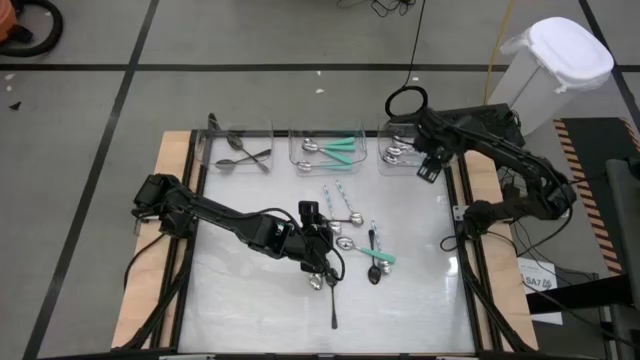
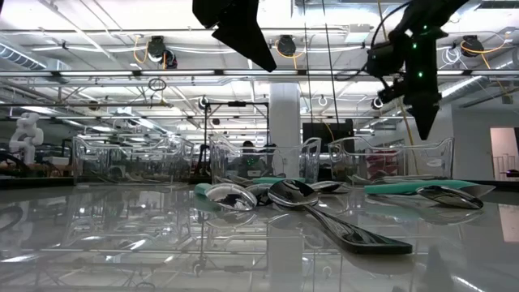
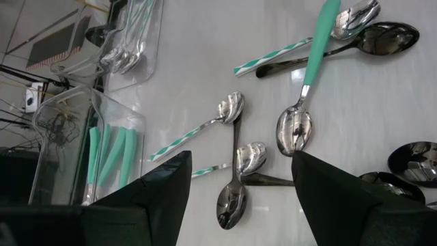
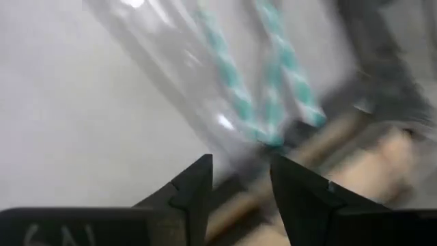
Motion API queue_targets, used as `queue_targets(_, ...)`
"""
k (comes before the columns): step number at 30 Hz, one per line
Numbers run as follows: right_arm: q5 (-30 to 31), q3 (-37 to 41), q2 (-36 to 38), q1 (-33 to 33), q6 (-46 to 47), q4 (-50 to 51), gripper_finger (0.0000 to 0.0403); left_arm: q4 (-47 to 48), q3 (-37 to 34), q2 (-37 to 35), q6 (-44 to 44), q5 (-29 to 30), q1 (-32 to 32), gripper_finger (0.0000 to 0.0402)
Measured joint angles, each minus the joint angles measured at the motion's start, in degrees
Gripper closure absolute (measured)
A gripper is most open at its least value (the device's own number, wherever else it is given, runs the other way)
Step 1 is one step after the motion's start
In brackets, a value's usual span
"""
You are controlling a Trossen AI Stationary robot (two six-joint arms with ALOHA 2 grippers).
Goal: Sort silverware by color (type)
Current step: Put the green spoon into the center transparent bin
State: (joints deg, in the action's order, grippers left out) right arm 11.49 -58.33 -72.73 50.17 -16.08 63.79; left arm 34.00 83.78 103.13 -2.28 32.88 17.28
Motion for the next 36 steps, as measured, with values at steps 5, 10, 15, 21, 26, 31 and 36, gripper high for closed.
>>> queue_targets(5,-5.87,0.0,5.52,-7.48,5.92,-1.46,0.0262,0.02,-0.01,0.0,0.04,0.01,0.0,0.0149)
queue_targets(10,-7.57,0.0,10.87,-18.85,12.32,-6.08,0.0262,-0.02,-0.01,0.0,0.04,0.01,0.0,0.0149)
queue_targets(15,-6.67,0.0,12.81,-31.39,19.77,-11.13,0.0262,-1.43,-0.01,0.0,-0.3,-1.99,0.0,0.0149)
queue_targets(21,3.64,0.88,10.46,-46.44,26.52,-16.5,0.0262,-1.55,-0.01,0.0,0.81,-2.88,0.11,0.0149)
queue_targets(26,5.2,7.32,9.58,-55.54,28.62,-26.84,0.0262,-1.59,-0.01,0.0,2.01,-2.92,0.37,0.0149)
queue_targets(31,5.2,13.43,9.58,-62.04,31.44,-34.8,0.0262,-3.34,-0.12,1.7,1.54,-5.56,0.02,0.0149)
queue_targets(36,6.0,18.01,9.62,-67.28,35.9,-39.3,0.0262,-9.92,-0.07,5.01,-2.34,-7.89,-1.02,0.0149)
